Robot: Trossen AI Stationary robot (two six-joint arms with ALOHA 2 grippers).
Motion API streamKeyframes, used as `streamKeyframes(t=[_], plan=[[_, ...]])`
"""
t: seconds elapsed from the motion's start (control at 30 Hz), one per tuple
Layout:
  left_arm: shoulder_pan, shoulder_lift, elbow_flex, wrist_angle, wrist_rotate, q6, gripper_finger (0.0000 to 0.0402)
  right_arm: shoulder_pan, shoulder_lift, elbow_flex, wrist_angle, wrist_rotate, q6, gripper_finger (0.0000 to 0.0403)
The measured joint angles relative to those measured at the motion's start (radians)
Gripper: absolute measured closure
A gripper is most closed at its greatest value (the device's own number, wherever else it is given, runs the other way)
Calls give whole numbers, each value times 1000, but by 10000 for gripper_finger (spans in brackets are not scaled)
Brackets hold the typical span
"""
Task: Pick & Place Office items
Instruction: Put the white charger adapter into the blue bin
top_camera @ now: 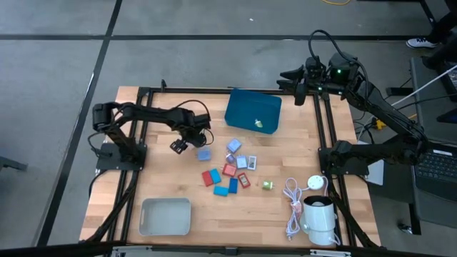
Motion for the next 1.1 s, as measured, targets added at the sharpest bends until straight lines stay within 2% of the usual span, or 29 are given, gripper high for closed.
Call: streamKeyframes(t=[0.4,0.63,0.83,0.97,1.1], plan=[[-11,118,4,22,33,-71,114,0,0,0,0,0,23,192],[-7,134,7,43,41,-212,204,0,0,0,0,0,21,192],[20,139,43,32,90,-389,204,0,0,0,44,-4,22,192],[71,149,112,27,166,-506,204,0,0,0,110,-5,22,192],[126,144,212,37,193,-588,204,-1,0,0,150,-3,17,192]])
